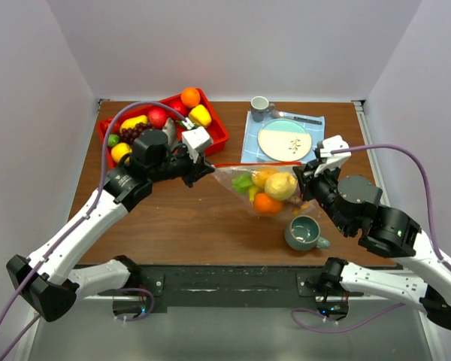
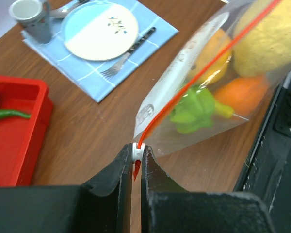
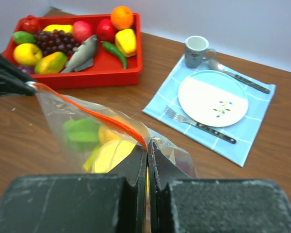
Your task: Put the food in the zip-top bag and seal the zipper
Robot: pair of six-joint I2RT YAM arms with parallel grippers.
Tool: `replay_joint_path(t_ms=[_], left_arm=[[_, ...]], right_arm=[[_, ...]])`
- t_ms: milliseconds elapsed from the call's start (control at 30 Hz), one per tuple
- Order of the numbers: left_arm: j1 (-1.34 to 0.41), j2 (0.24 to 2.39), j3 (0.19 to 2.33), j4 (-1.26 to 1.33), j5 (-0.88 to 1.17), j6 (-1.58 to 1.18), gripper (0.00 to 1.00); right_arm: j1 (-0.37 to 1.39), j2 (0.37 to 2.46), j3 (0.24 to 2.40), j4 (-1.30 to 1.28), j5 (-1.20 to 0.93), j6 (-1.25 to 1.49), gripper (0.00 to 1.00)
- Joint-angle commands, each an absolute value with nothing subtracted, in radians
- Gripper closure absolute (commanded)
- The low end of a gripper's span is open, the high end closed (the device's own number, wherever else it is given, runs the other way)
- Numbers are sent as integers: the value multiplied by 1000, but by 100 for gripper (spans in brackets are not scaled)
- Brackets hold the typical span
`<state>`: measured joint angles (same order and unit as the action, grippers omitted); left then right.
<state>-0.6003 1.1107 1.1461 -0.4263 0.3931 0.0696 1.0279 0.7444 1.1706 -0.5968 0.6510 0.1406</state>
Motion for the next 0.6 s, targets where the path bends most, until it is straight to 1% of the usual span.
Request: replay_joint_path(t_ms=[0,100,233,333,367,433,467,567], left_arm=[[-558,1065,1111,-431,181,12,100],[-552,1052,1094,-434,95,8,100],[-549,1019,1086,-443,64,-35,100],[-551,991,1089,-460,153,-31,100],[-551,992,1092,-466,248,-29,100],[-551,1009,1104,-480,311,-35,100],[-549,1018,1108,-482,366,-44,100],[-549,1066,1108,-483,442,-69,100]], right_arm=[[1023,724,1223,-499,813,114,100],[1023,724,1216,-494,810,121,100],[1022,744,1204,-517,795,153,100],[1023,758,1172,-531,743,211,100],[1022,767,1157,-532,697,234,100],[1022,790,1091,-523,638,320,100],[1023,833,1066,-517,615,352,100],[1022,947,979,-479,513,458,100]])
